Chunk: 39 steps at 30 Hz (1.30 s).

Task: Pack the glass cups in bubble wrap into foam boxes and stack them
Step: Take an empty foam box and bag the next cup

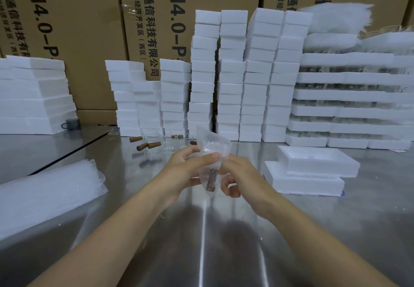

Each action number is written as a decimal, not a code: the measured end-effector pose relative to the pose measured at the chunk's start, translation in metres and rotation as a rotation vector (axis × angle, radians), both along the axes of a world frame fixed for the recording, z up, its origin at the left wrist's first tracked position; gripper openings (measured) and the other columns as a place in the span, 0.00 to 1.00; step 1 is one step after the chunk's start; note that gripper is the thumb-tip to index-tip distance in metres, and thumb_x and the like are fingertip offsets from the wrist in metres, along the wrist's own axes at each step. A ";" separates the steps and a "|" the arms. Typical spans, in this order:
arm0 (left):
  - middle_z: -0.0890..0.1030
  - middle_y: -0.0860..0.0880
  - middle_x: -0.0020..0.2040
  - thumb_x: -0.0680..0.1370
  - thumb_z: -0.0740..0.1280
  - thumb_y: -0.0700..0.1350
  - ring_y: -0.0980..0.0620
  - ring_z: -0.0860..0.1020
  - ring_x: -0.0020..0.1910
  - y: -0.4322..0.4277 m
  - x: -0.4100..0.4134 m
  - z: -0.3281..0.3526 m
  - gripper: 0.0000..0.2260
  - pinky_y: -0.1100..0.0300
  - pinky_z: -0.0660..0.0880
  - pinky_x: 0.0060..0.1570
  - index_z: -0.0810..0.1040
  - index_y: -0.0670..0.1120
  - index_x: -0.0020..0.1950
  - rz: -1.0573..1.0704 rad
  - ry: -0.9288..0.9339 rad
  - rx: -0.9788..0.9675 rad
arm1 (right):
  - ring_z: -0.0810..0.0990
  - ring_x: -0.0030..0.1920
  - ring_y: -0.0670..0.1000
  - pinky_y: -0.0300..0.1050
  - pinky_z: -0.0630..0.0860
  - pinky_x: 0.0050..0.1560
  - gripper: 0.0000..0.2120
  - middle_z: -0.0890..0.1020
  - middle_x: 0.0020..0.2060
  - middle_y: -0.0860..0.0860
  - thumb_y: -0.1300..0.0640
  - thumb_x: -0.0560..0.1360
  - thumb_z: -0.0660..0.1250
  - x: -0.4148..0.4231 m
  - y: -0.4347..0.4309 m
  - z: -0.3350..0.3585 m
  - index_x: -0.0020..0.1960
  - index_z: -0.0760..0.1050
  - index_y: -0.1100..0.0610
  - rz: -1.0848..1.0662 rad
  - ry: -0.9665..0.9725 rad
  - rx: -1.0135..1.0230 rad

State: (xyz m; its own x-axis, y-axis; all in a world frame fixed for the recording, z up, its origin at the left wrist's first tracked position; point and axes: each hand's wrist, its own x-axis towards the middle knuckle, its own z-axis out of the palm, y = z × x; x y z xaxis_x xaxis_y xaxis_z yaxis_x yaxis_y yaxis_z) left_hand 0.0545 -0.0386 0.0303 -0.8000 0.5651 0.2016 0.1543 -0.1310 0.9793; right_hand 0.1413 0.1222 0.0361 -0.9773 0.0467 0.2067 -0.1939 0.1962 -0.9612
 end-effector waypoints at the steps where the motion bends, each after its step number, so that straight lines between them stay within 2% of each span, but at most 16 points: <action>1: 0.89 0.45 0.58 0.71 0.82 0.58 0.45 0.88 0.55 -0.002 0.000 0.001 0.19 0.52 0.81 0.55 0.85 0.55 0.59 -0.010 0.008 -0.015 | 0.72 0.28 0.51 0.40 0.65 0.29 0.09 0.81 0.35 0.45 0.51 0.70 0.63 0.000 0.004 0.001 0.43 0.82 0.50 -0.013 -0.014 -0.022; 3: 0.88 0.49 0.59 0.71 0.82 0.60 0.47 0.86 0.60 -0.004 -0.002 0.002 0.18 0.51 0.79 0.59 0.86 0.56 0.57 0.002 0.000 -0.017 | 0.70 0.28 0.51 0.39 0.65 0.28 0.12 0.81 0.41 0.45 0.49 0.70 0.64 -0.002 0.011 0.004 0.46 0.83 0.52 -0.055 -0.006 -0.076; 5: 0.88 0.55 0.57 0.69 0.82 0.62 0.49 0.85 0.61 -0.003 -0.002 0.003 0.14 0.53 0.77 0.57 0.86 0.59 0.49 0.051 -0.054 0.013 | 0.70 0.27 0.50 0.39 0.65 0.28 0.15 0.84 0.46 0.44 0.48 0.69 0.64 -0.003 0.013 0.006 0.50 0.84 0.51 -0.195 0.065 -0.129; 8: 0.85 0.61 0.46 0.66 0.82 0.64 0.54 0.79 0.50 -0.001 -0.002 0.002 0.13 0.58 0.75 0.49 0.85 0.61 0.43 0.078 -0.110 0.031 | 0.68 0.26 0.50 0.38 0.65 0.27 0.14 0.86 0.49 0.43 0.49 0.70 0.62 -0.004 0.014 0.003 0.50 0.83 0.44 -0.302 0.193 -0.182; 10: 0.87 0.60 0.49 0.66 0.83 0.64 0.54 0.79 0.48 0.001 -0.001 0.000 0.15 0.58 0.74 0.49 0.86 0.60 0.47 0.046 -0.119 0.027 | 0.67 0.26 0.50 0.39 0.64 0.27 0.14 0.85 0.47 0.43 0.49 0.73 0.61 -0.001 0.011 0.004 0.52 0.83 0.42 -0.141 0.147 -0.105; 13: 0.88 0.52 0.59 0.66 0.84 0.63 0.54 0.84 0.50 -0.001 0.000 0.001 0.28 0.57 0.74 0.51 0.85 0.53 0.61 -0.013 -0.109 0.011 | 0.66 0.27 0.51 0.42 0.61 0.29 0.14 0.84 0.48 0.50 0.52 0.77 0.60 0.002 0.007 0.006 0.54 0.83 0.46 0.056 0.055 0.022; 16: 0.88 0.49 0.60 0.68 0.84 0.60 0.54 0.85 0.49 -0.002 -0.002 0.003 0.28 0.58 0.76 0.51 0.83 0.51 0.63 -0.023 -0.123 0.039 | 0.67 0.27 0.51 0.41 0.62 0.28 0.07 0.80 0.43 0.51 0.54 0.79 0.64 0.002 0.010 0.008 0.50 0.80 0.53 -0.106 0.085 -0.030; 18: 0.89 0.49 0.59 0.67 0.84 0.58 0.53 0.87 0.48 -0.002 -0.005 0.004 0.24 0.60 0.79 0.47 0.82 0.53 0.59 0.013 -0.168 0.116 | 0.70 0.29 0.50 0.37 0.68 0.31 0.05 0.83 0.41 0.42 0.54 0.80 0.68 0.000 0.012 0.006 0.52 0.82 0.48 -0.260 0.125 -0.050; 21: 0.88 0.48 0.60 0.66 0.85 0.53 0.48 0.89 0.51 0.000 -0.010 0.002 0.31 0.60 0.83 0.47 0.79 0.53 0.66 0.017 -0.232 0.246 | 0.79 0.39 0.46 0.40 0.75 0.44 0.05 0.83 0.49 0.35 0.46 0.79 0.70 -0.002 0.010 0.000 0.55 0.80 0.41 -0.370 0.194 0.104; 24: 0.89 0.46 0.55 0.65 0.85 0.47 0.44 0.89 0.52 0.000 -0.011 0.002 0.34 0.58 0.84 0.48 0.80 0.49 0.70 -0.010 -0.286 0.319 | 0.82 0.49 0.42 0.40 0.76 0.53 0.07 0.84 0.52 0.39 0.45 0.79 0.72 -0.004 0.006 -0.008 0.56 0.79 0.41 -0.355 0.208 0.179; 27: 0.89 0.45 0.57 0.68 0.83 0.45 0.45 0.88 0.53 0.003 -0.010 0.000 0.29 0.58 0.84 0.50 0.81 0.45 0.69 -0.038 -0.285 0.285 | 0.82 0.52 0.41 0.41 0.77 0.56 0.06 0.86 0.50 0.42 0.52 0.79 0.72 -0.006 0.004 -0.010 0.55 0.80 0.44 -0.371 0.267 0.193; 30: 0.88 0.45 0.60 0.70 0.81 0.47 0.49 0.87 0.54 0.006 -0.006 -0.001 0.28 0.57 0.83 0.52 0.82 0.47 0.69 -0.066 -0.228 0.182 | 0.82 0.50 0.44 0.43 0.78 0.52 0.07 0.85 0.47 0.43 0.54 0.79 0.71 -0.007 0.005 -0.012 0.55 0.79 0.45 -0.391 0.320 0.255; 33: 0.88 0.45 0.59 0.67 0.85 0.53 0.49 0.87 0.55 0.007 -0.003 -0.002 0.33 0.53 0.84 0.56 0.81 0.49 0.70 -0.057 -0.179 0.067 | 0.81 0.48 0.45 0.42 0.77 0.49 0.06 0.84 0.46 0.43 0.55 0.79 0.70 -0.007 0.007 -0.014 0.53 0.77 0.45 -0.401 0.355 0.347; 35: 0.88 0.46 0.59 0.66 0.86 0.57 0.48 0.87 0.57 0.004 -0.003 -0.002 0.31 0.51 0.84 0.59 0.84 0.52 0.67 -0.053 -0.135 0.005 | 0.80 0.49 0.46 0.43 0.76 0.48 0.05 0.83 0.45 0.44 0.54 0.79 0.70 -0.007 0.009 -0.016 0.51 0.75 0.46 -0.392 0.369 0.448; 37: 0.88 0.47 0.59 0.68 0.85 0.59 0.49 0.87 0.58 -0.001 -0.003 -0.002 0.25 0.52 0.83 0.57 0.86 0.55 0.62 -0.049 -0.096 -0.055 | 0.79 0.50 0.46 0.43 0.74 0.47 0.04 0.81 0.46 0.45 0.53 0.79 0.69 -0.006 0.008 -0.018 0.50 0.74 0.46 -0.356 0.382 0.534; 39: 0.89 0.49 0.59 0.67 0.85 0.61 0.50 0.87 0.59 -0.004 -0.004 -0.001 0.27 0.54 0.83 0.54 0.85 0.55 0.63 -0.026 -0.058 -0.115 | 0.78 0.51 0.46 0.42 0.73 0.47 0.04 0.80 0.46 0.44 0.52 0.79 0.68 -0.005 0.007 -0.020 0.49 0.73 0.46 -0.326 0.403 0.598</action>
State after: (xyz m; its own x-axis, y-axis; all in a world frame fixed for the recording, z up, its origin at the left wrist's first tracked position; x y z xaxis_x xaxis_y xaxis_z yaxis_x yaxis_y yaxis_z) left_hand 0.0506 -0.0430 0.0295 -0.7935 0.6022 0.0882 0.0952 -0.0204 0.9952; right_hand 0.1364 0.1288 0.0160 -0.7782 0.0870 0.6220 -0.3484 0.7643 -0.5427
